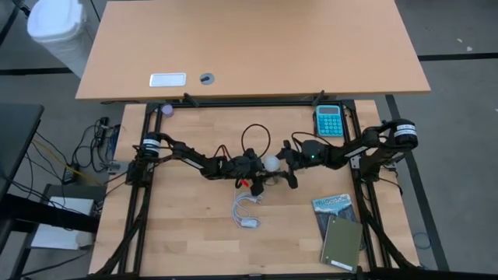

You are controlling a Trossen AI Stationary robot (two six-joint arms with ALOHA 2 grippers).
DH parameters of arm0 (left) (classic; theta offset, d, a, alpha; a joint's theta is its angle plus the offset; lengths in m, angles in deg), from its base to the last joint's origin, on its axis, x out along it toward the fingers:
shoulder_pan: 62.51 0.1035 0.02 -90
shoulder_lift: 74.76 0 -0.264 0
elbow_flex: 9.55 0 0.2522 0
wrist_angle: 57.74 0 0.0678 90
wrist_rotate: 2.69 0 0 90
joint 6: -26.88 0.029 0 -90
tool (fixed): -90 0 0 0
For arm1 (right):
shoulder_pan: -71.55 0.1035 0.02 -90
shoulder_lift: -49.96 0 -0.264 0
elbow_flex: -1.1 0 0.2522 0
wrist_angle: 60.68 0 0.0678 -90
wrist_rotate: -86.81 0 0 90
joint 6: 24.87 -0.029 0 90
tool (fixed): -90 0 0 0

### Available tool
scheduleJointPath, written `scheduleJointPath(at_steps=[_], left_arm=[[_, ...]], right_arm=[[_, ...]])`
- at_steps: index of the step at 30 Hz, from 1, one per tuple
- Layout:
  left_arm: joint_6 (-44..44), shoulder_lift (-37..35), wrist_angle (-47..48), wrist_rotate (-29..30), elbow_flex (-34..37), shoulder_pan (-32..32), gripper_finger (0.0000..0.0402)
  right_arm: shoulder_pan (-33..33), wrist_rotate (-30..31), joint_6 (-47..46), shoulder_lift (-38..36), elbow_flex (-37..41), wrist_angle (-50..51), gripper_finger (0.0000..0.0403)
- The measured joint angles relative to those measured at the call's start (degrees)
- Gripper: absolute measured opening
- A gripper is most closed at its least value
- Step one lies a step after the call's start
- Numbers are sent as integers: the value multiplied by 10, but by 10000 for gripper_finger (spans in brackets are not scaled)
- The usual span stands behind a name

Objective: Screw lightbulb
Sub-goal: Insert the lightbulb into the desk lamp

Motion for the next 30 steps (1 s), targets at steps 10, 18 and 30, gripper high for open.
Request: scheduleJointPath(at_steps=[10, 18, 30], left_arm=[[0, 0, 0, 4, 0, 0, 188], [-17, 0, 4, 39, 0, -1, 188], [-31, 1, 3, 63, 0, -1, 188]], right_arm=[[2, 11, -11, 0, 0, 2, 173], [39, 108, -40, 0, 0, 2, 169], [135, 350, -151, 26, -28, 13, 170]])
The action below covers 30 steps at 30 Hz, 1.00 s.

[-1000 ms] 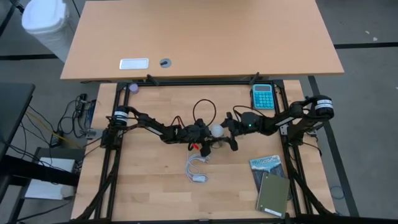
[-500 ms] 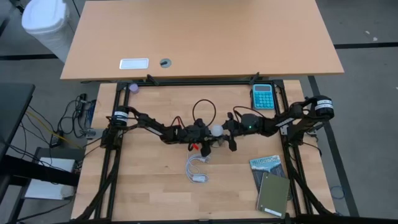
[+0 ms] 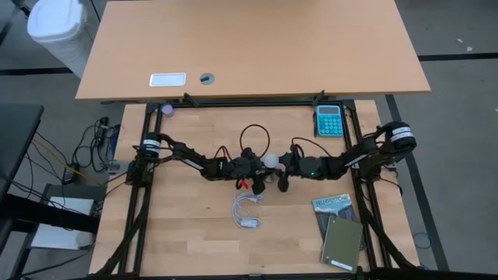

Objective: Screw lightbulb
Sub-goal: Insert the lightbulb into the desk lamp

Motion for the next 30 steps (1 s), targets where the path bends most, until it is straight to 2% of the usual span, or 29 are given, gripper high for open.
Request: scheduleJointPath(at_steps=[10, 13, 18, 21, 28, 30], left_arm=[[-3, -1, 5, 18, 1, 0, 188], [-2, 0, 4, 15, 0, 0, 188], [-1, 0, 4, 15, 0, 0, 188], [-1, 0, 5, 15, 0, 0, 188], [2, 0, 8, 0, -1, 0, 188], [4, 0, 9, -7, -1, 0, 188]], right_arm=[[72, 249, -94, 96, -74, 1, 170], [87, 291, -103, 105, -87, 7, 170], [91, 290, -89, 105, -90, 11, 173], [91, 268, -63, 103, -84, 4, 186], [80, 179, -32, 56, -53, 15, 268], [67, 128, -15, 31, -38, 23, 294]])
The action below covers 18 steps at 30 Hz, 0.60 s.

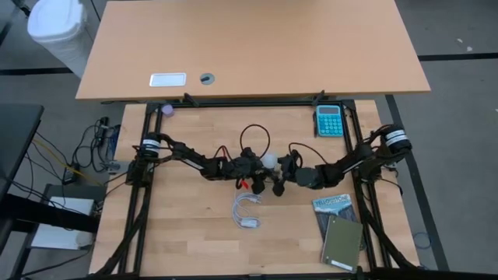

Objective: Screw lightbulb
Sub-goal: Insert the lightbulb into the desk lamp

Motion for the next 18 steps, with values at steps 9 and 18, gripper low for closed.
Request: scheduleJointPath(at_steps=[9, 18], left_arm=[[40, 0, -1, -73, 0, -1, 188], [89, 0, -3, -149, 0, -2, 188]], right_arm=[[-97, -265, 93, -90, 86, 5, 339], [-185, -507, 137, -51, 95, -88, 309]])
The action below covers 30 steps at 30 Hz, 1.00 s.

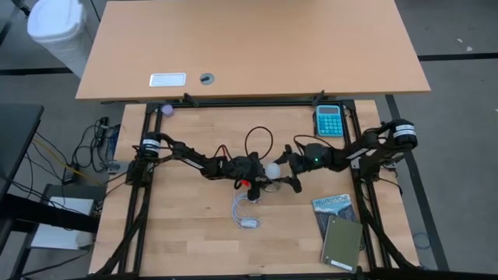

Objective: Screw lightbulb
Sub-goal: Insert the lightbulb into the desk lamp

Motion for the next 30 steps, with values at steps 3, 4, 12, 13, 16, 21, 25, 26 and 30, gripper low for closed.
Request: scheduleJointPath(at_steps=[3, 4, 12, 13, 16, 21, 25, 26, 30], left_arm=[[1, 0, 0, -11, 0, 0, 188], [1, 0, 0, -17, 0, 0, 188], [9, 0, 1, -43, 0, 0, 188], [12, 0, 1, -45, 0, 0, 188], [13, 0, 1, -47, 0, 0, 188], [14, 0, 1, -48, 0, 0, 188], [14, 0, 0, -49, 0, 0, 188], [14, 0, 0, -50, 0, 0, 188], [7, 0, 0, -45, 0, -1, 188]], right_arm=[[-13, -39, 0, 33, -15, -24, 304], [-15, -52, -2, 47, -21, -32, 303], [-31, -148, -35, 91, -35, -101, 287], [-32, -156, -35, 92, -35, -101, 283], [-34, -166, -35, 94, -35, -104, 268], [-34, -171, -30, 95, -35, -104, 222], [-34, -170, -23, 95, -35, -100, 189], [-34, -168, -21, 95, -35, -100, 183], [-34, -158, -31, 95, -35, -98, 178]])
